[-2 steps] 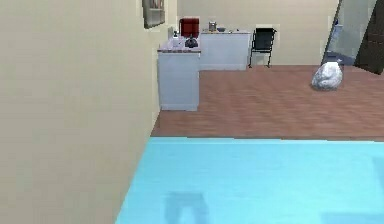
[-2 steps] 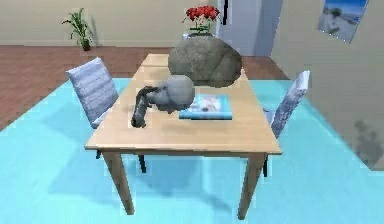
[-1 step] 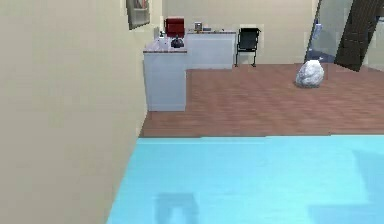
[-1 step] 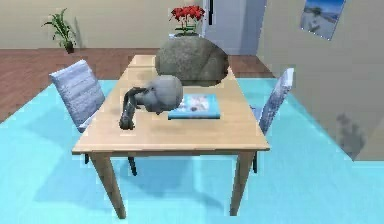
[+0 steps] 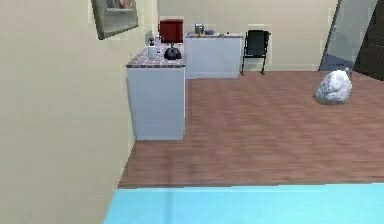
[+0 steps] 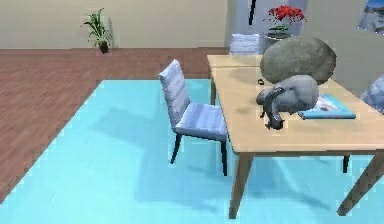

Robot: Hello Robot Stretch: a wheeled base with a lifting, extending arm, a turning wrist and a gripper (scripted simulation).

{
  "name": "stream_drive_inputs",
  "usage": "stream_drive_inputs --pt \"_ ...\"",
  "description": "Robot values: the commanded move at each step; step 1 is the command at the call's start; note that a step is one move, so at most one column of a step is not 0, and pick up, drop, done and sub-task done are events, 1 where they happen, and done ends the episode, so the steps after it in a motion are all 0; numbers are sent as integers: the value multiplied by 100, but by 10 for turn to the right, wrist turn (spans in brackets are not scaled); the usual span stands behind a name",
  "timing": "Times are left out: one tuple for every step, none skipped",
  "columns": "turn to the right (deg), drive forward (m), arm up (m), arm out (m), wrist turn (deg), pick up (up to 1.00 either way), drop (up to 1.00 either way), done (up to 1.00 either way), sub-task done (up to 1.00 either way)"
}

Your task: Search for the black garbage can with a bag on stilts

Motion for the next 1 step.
stream_drive_inputs --pt "150 0 0 0 0 0 0 0 0"
